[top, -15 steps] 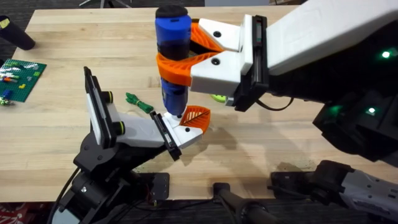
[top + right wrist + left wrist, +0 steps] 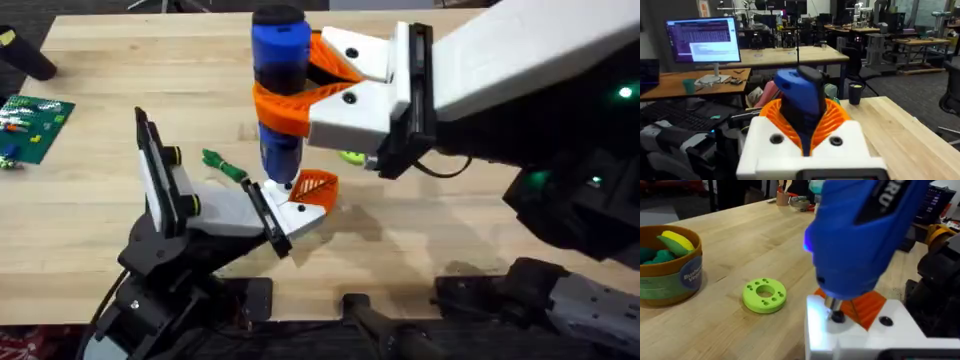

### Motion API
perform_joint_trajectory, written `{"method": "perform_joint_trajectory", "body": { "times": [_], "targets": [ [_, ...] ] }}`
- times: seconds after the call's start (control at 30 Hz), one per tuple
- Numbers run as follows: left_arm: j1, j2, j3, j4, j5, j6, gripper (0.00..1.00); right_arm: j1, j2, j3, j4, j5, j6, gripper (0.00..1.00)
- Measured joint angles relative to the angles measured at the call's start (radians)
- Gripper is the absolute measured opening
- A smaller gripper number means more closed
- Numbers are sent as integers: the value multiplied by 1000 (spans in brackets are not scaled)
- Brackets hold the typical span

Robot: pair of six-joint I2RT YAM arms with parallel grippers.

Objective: Pick up the gripper from the table and insert it into the empty holder that is missing its gripper. Then pick up a screw, insert it into the mounting hole, and use the screwdriver to tighten it. Finally, clean up the table by picking up the vegetable and placing it into the bucket.

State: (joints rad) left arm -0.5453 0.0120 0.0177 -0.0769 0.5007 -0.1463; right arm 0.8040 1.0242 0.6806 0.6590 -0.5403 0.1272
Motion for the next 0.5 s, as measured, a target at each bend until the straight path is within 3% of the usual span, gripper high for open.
{"method": "perform_joint_trajectory", "body": {
  "times": [0.5],
  "targets": [
    [0, 0, 0, 0, 0, 0, 14, 0, -133, -8, 22, 28, 28, 60]
  ]
}}
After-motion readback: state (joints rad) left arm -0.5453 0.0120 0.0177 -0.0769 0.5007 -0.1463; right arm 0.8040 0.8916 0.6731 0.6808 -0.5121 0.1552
